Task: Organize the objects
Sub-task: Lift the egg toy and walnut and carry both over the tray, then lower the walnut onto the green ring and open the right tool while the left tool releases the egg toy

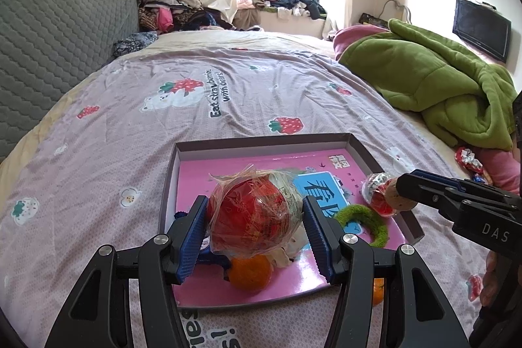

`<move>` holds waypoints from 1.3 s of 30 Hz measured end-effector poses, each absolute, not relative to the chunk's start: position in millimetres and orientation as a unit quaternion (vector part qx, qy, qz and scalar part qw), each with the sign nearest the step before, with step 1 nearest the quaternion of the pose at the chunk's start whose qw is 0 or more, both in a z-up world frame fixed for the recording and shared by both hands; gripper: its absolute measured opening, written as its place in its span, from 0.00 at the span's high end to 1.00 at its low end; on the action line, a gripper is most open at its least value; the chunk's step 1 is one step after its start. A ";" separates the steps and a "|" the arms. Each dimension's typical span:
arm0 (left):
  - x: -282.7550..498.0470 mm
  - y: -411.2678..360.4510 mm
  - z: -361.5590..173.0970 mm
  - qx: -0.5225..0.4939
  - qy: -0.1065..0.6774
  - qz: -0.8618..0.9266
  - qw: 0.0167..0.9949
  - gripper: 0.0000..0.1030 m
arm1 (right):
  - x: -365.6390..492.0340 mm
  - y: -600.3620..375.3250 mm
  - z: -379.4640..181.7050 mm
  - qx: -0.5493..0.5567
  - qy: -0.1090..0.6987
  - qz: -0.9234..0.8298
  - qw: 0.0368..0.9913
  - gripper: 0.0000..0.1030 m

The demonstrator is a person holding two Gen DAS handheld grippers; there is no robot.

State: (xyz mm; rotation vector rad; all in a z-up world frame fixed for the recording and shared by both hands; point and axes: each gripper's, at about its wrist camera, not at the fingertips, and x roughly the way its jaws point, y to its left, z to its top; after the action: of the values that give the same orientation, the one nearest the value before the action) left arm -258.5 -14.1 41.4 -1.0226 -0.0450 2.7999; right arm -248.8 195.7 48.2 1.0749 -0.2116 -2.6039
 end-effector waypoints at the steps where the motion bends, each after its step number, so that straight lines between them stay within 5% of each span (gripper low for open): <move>1: -259.0 -14.7 41.2 -0.342 -0.016 0.936 0.079 0.43 | -249.1 195.9 48.5 0.375 -0.074 -0.911 0.158 0.73; 39: -287.5 -38.2 23.7 -0.340 -0.023 0.939 0.054 0.43 | -266.4 191.8 37.3 0.349 -0.019 -0.927 0.132 0.72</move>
State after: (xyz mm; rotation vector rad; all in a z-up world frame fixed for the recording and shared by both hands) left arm -287.5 -38.2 23.7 -1.0318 -0.0691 2.8513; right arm -266.4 191.8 37.3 1.0134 -0.0549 -2.6916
